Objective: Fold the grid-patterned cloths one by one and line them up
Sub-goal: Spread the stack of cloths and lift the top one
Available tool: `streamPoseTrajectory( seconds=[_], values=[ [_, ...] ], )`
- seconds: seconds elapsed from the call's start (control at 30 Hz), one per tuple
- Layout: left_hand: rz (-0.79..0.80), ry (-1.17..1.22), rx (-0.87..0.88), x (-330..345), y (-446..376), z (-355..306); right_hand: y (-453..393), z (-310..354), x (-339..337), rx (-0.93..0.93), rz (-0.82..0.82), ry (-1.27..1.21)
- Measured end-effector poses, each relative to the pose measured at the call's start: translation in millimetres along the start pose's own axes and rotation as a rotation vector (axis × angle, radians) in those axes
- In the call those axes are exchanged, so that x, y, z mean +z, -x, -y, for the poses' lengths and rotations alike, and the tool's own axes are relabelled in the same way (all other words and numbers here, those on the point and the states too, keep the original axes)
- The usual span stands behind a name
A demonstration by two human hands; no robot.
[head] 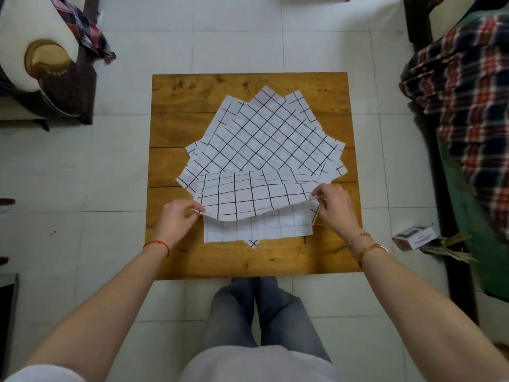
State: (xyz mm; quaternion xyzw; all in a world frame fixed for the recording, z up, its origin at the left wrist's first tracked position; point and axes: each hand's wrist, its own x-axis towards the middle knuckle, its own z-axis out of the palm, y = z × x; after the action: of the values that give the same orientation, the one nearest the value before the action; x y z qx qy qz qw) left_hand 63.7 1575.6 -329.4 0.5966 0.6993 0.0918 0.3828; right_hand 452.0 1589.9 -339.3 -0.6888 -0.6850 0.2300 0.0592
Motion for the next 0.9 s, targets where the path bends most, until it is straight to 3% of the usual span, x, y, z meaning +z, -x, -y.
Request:
streamPoseTrajectory(
  seconds=[0.33,0.47,0.7,0.9],
  values=[
    [0.063,-0.100,-0.008,68.2,-0.9,44.5,31.8,-15.6,62.9,0.000,0.179,-0.019],
    [0.007,-0.170,-0.032,85.6,-4.6,59.8,28.1,-11.2,82.4,0.007,0.164,0.002],
    [-0.146,-0.199,0.093,91.4,-35.2,46.5,-37.4,35.7,111.4,-0.218,-0.055,-0.003],
    [-0.080,-0.457,0.124,107.1,-88.4,36.3,-91.3,104.8,146.0,-0.422,0.063,0.135]
  ],
)
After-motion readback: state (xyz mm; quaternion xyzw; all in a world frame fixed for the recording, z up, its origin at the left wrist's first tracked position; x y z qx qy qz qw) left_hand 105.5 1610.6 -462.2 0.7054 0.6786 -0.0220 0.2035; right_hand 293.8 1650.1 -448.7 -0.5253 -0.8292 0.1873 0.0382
